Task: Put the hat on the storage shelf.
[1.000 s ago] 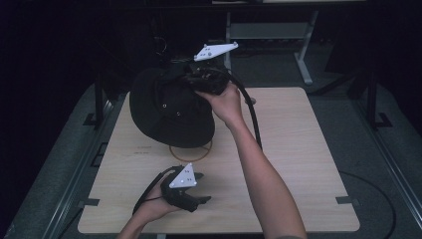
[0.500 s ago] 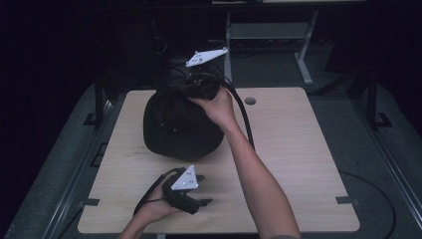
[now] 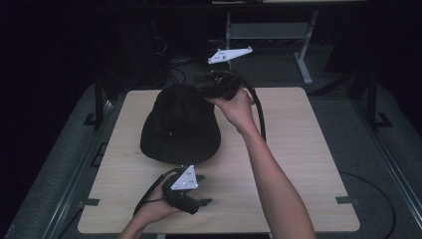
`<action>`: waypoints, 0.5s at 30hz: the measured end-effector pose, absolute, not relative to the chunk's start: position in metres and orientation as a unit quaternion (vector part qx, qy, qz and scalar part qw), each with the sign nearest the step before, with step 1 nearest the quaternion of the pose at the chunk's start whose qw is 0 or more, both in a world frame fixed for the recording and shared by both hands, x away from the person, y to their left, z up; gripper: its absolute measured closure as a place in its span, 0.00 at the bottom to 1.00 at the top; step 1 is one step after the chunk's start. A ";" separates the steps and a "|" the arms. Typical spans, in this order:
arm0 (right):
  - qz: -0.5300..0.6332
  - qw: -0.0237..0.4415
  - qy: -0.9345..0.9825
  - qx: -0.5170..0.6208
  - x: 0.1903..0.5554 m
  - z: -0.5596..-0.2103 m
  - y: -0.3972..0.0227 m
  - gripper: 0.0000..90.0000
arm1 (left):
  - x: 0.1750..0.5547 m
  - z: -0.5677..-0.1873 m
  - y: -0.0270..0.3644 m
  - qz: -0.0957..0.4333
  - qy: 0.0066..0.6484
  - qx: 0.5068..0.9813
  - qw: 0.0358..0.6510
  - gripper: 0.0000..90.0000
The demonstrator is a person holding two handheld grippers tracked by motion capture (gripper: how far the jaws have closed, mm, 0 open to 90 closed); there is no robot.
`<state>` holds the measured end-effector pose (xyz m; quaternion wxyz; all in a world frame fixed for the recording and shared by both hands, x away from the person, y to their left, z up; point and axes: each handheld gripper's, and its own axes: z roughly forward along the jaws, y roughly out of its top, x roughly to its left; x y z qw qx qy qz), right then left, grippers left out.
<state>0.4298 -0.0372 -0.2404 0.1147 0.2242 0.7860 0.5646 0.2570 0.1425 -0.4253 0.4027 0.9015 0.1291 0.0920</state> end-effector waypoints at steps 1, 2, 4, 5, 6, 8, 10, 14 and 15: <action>0.566 0.117 0.783 0.230 0.428 -0.239 -0.044 0.55 | 0.257 -0.425 0.142 0.092 0.128 0.902 0.401 0.29; 0.566 0.117 0.783 0.230 0.428 -0.239 -0.044 0.55 | 0.257 -0.425 0.142 0.092 0.128 0.902 0.401 0.29; 0.568 0.123 0.780 0.233 0.426 -0.238 -0.049 0.52 | 0.257 -0.426 0.142 0.092 0.129 0.901 0.404 0.29; 0.568 0.122 0.779 0.235 0.425 -0.238 -0.053 0.51 | 0.257 -0.426 0.142 0.091 0.130 0.901 0.404 0.29; 0.567 0.124 0.779 0.237 0.424 -0.238 -0.056 0.50 | 0.257 -0.426 0.142 0.091 0.130 0.901 0.405 0.29; 0.567 0.126 0.777 0.242 0.422 -0.240 -0.063 0.47 | 0.257 -0.426 0.142 0.091 0.131 0.901 0.404 0.29; 0.568 0.123 0.776 0.247 0.421 -0.242 -0.066 0.45 | 0.257 -0.426 0.142 0.088 0.131 0.900 0.406 0.29; 0.569 0.118 0.771 0.259 0.419 -0.246 -0.082 0.40 | 0.258 -0.426 0.143 0.090 0.131 0.900 0.406 0.29; 0.571 0.118 0.769 0.261 0.418 -0.246 -0.086 0.39 | 0.258 -0.426 0.143 0.090 0.132 0.900 0.406 0.29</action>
